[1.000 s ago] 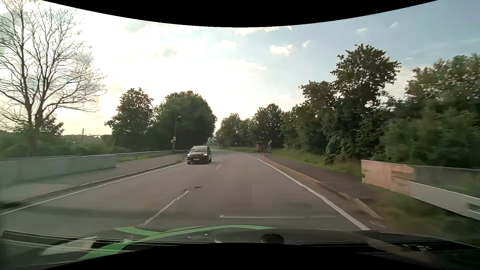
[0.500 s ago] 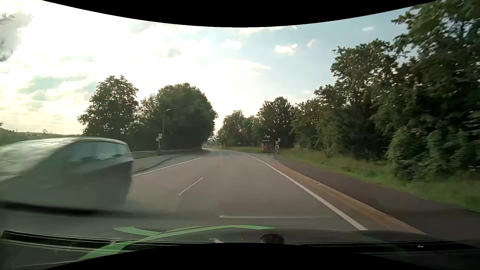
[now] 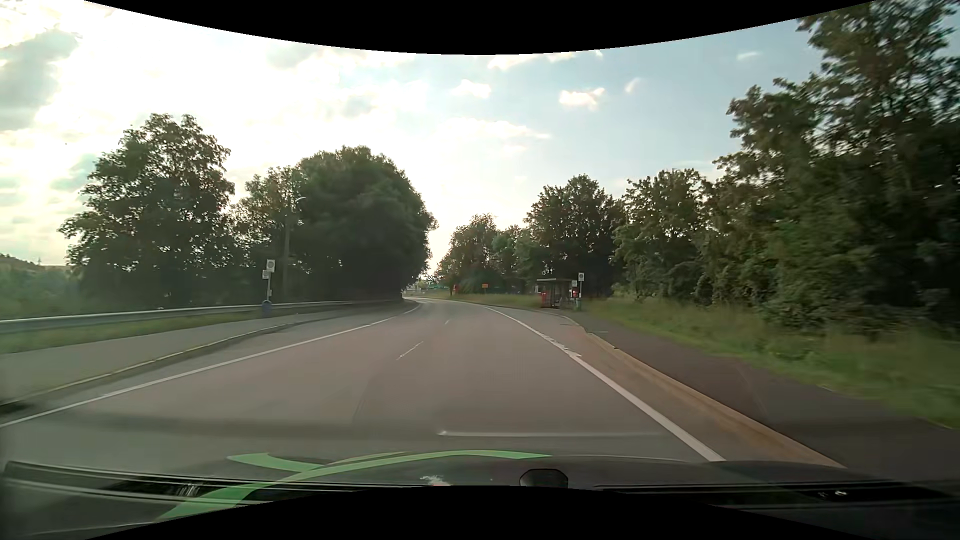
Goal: Follow the waypoints while adhering to traffic rules and regulations
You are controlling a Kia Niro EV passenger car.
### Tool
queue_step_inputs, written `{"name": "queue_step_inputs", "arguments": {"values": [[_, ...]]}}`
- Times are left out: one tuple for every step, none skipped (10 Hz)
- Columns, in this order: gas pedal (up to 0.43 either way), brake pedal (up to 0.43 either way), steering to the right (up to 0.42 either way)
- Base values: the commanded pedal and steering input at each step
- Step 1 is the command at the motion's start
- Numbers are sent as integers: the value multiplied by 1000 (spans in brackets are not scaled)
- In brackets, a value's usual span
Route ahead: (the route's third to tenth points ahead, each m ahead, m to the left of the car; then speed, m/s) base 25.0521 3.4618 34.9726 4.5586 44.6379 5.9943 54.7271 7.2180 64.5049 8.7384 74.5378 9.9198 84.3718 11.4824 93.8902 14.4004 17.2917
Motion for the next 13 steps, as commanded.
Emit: {"name": "queue_step_inputs", "arguments": {"values": [[0,0,-14],[0,0,-15],[0,0,-16],[0,0,-16],[0,0,-16],[0,0,-16],[0,0,-16],[0,0,-16],[0,0,-17],[0,0,-17],[0,0,-17],[0,0,-17],[0,0,-18]]}}
